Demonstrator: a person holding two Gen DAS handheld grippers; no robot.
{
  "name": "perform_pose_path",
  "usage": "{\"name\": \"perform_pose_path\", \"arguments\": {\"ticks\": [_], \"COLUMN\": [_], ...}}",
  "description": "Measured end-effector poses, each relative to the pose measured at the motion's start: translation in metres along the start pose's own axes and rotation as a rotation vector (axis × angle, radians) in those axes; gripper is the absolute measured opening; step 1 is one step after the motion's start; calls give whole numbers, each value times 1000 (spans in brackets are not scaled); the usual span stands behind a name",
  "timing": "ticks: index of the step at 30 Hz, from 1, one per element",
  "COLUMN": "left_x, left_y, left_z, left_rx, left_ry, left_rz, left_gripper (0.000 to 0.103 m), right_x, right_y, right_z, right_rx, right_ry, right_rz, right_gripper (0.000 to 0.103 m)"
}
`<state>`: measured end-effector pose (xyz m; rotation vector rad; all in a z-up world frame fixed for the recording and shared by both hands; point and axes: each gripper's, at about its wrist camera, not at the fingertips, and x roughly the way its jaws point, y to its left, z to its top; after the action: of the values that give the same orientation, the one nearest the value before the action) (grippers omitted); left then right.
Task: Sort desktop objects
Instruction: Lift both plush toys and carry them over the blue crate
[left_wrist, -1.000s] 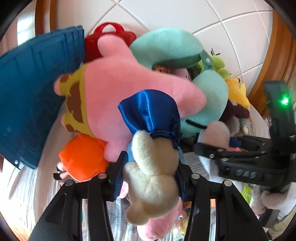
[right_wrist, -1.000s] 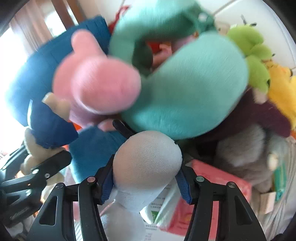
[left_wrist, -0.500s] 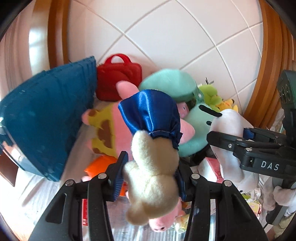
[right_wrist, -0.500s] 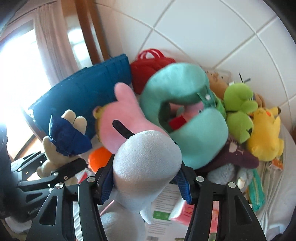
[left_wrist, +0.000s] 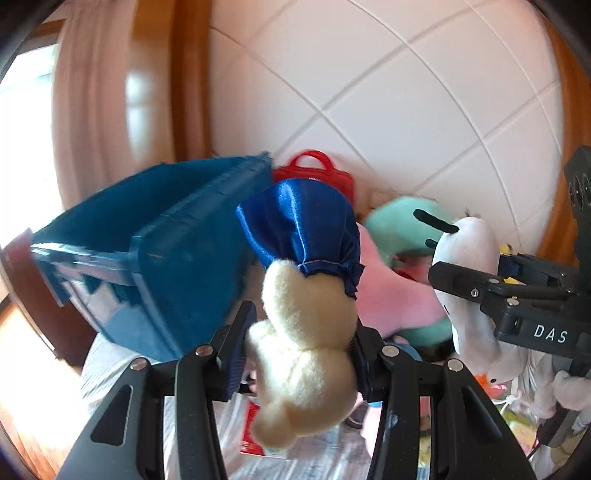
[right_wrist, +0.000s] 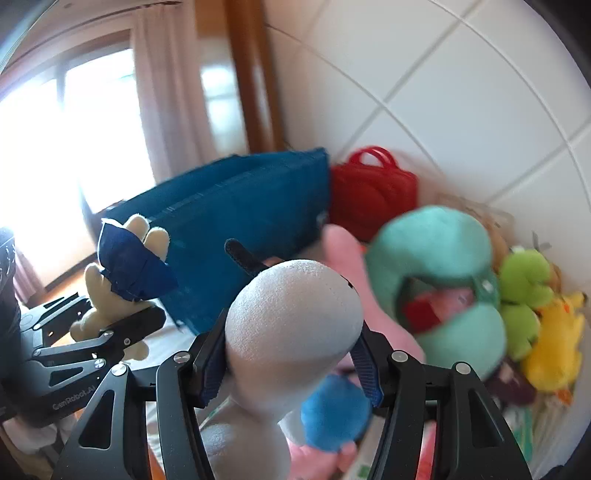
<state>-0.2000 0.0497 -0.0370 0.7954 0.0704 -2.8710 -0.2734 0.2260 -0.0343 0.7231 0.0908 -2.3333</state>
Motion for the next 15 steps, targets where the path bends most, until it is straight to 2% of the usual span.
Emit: {"name": "perform_pose_path", "arguments": {"ticks": [9,15], "left_x": [-8,2], "left_y": [76,146], "left_z": [27,56], "left_rx": [-55,-39], "left_ry": [-64,-120], "left_rz": [135,160], "left_gripper": [46,46], "right_x": [38,82], "right_y": [63,121], "right_z": [46,88], "right_rx": [-98,-115], "right_ry": [-49,-112], "right_rz": [111,164], "right_gripper": [59,59]}}
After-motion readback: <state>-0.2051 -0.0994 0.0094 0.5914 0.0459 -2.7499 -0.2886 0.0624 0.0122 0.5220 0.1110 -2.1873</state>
